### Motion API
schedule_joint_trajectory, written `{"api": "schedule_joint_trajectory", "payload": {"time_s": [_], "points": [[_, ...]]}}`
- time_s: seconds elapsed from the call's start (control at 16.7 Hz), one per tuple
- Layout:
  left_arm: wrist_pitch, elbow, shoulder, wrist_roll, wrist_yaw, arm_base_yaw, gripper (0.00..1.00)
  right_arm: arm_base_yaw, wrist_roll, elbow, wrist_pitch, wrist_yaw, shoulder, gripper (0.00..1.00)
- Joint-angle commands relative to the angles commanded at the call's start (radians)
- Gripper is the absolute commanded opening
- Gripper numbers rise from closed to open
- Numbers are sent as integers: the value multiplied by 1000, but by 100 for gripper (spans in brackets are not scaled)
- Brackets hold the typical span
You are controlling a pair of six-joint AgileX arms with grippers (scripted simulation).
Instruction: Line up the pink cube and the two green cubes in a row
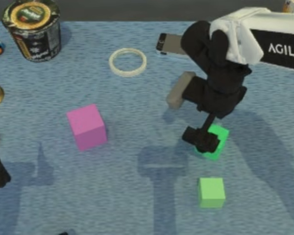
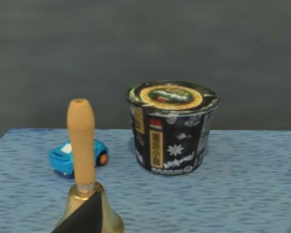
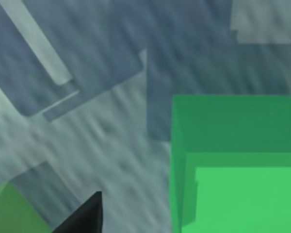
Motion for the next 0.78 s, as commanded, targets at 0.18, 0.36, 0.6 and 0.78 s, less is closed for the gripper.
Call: {"api": "schedule_joint_trajectory", "payload": {"time_s": [0.18,0.36,0.6,0.78], "points": [[0,0,0,0,0,0,100,0,1,-76,133,0,48,100],[0,0,0,0,0,0,100,1,0,-112,186,1,74,100],[0,0,0,0,0,0,100,1,0,-112,186,1,74,92],[0,0,0,0,0,0,100,1,0,-112,186,1,74,70]]}}
